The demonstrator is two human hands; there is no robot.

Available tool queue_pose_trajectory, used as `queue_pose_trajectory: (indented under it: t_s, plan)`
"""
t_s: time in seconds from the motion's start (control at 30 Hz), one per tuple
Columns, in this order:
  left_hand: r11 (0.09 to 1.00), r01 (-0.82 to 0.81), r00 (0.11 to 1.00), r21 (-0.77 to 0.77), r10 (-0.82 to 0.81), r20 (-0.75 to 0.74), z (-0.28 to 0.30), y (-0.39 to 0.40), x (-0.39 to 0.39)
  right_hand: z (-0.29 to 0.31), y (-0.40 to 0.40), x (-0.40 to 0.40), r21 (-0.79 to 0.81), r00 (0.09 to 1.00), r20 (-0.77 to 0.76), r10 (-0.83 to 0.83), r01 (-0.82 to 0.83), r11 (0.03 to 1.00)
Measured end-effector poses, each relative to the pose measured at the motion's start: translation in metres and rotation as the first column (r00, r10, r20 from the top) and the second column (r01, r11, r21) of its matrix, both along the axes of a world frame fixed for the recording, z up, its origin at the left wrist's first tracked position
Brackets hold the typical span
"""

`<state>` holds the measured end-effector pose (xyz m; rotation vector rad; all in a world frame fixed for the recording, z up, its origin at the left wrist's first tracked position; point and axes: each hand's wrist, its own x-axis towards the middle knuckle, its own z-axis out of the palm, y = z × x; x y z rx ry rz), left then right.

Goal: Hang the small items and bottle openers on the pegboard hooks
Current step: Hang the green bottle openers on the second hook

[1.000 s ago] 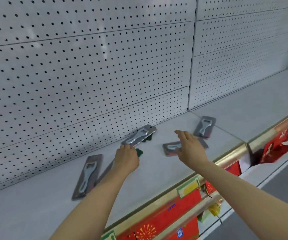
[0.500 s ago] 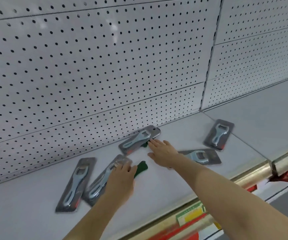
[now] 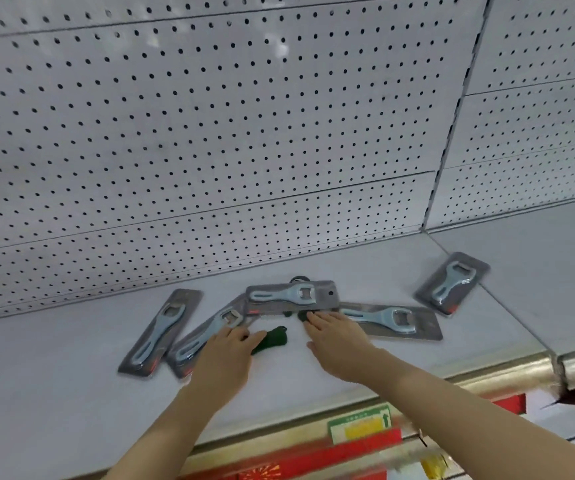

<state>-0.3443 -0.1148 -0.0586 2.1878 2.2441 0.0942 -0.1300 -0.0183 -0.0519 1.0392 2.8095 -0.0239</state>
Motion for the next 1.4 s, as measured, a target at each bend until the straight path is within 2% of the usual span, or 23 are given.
queue_pose_trajectory:
  t_s: [0.1, 0.23, 0.3, 0.37, 0.43, 0.5, 0.6, 0.77, 0.8, 0.9, 1.07, 1.17, 1.27, 1.4]
  plan:
    - [1.000, -0.012, 0.999, -0.006, 0.013, 0.051, 0.001, -0.011, -0.005, 0.009, -0.006, 0.003, 0.050, 0.995, -0.098, 0.019, -0.014, 0.999]
    - [0.999, -0.024, 0.997, -0.022, 0.026, 0.075, 0.000, -0.026, -0.011, 0.014, 0.014, -0.004, 0.184, 0.925, -0.374, -0.061, 0.138, 0.973]
    - [0.999, -0.029, 0.997, -0.016, 0.030, 0.075, -0.003, -0.033, -0.014, 0.019, 0.033, -0.011, 0.060, 0.895, -0.410, -0.177, 0.220, 0.974]
    - [0.998, -0.059, 0.993, -0.035, 0.063, 0.101, -0.006, -0.039, -0.016, 0.023, 0.052, -0.014, -0.050, 0.913, -0.333, -0.235, 0.232, 0.972]
    - [0.996, -0.069, 0.991, -0.058, 0.075, 0.110, -0.005, -0.042, -0.019, 0.029, 0.065, -0.012, -0.056, 0.933, -0.301, -0.197, 0.188, 0.980]
    - [0.996, -0.044, 0.993, -0.078, 0.052, 0.108, 0.000, -0.044, -0.021, 0.030, 0.071, -0.006, -0.029, 0.966, -0.257, -0.023, 0.017, 0.999]
    - [0.993, -0.043, 0.990, -0.107, 0.057, 0.130, 0.006, -0.047, -0.021, 0.030, 0.066, -0.001, 0.103, 0.956, -0.011, 0.293, -0.290, 0.951]
    - [0.990, -0.064, 0.982, -0.123, 0.085, 0.172, 0.014, -0.047, -0.020, 0.041, 0.060, -0.018, 0.259, 0.860, 0.156, 0.487, -0.511, 0.819]
    - [0.989, -0.077, 0.977, -0.126, 0.100, 0.190, 0.015, -0.047, -0.020, 0.043, 0.060, -0.022, 0.285, 0.838, 0.190, 0.511, -0.545, 0.789]
    - [0.987, -0.118, 0.960, -0.111, 0.142, 0.241, 0.017, -0.050, -0.022, 0.045, 0.060, -0.030, 0.204, 0.801, 0.316, 0.508, -0.580, 0.788]
    - [0.975, -0.177, 0.941, -0.136, 0.208, 0.268, 0.017, -0.061, -0.031, 0.048, 0.054, -0.037, 0.144, 0.815, 0.259, 0.518, -0.563, 0.814]
    - [0.963, -0.242, 0.864, -0.122, 0.271, 0.424, 0.021, -0.066, -0.034, 0.049, 0.044, -0.043, 0.093, 0.806, 0.230, 0.545, -0.575, 0.813]
    - [0.958, -0.268, 0.765, -0.100, 0.275, 0.582, 0.029, -0.067, -0.040, 0.054, 0.034, -0.050, 0.051, 0.854, 0.111, 0.508, -0.516, 0.855]
    - [0.924, -0.360, 0.513, -0.130, 0.313, 0.799, 0.045, -0.068, -0.047, 0.063, 0.020, -0.057, -0.007, 0.921, -0.243, 0.305, -0.316, 0.949]
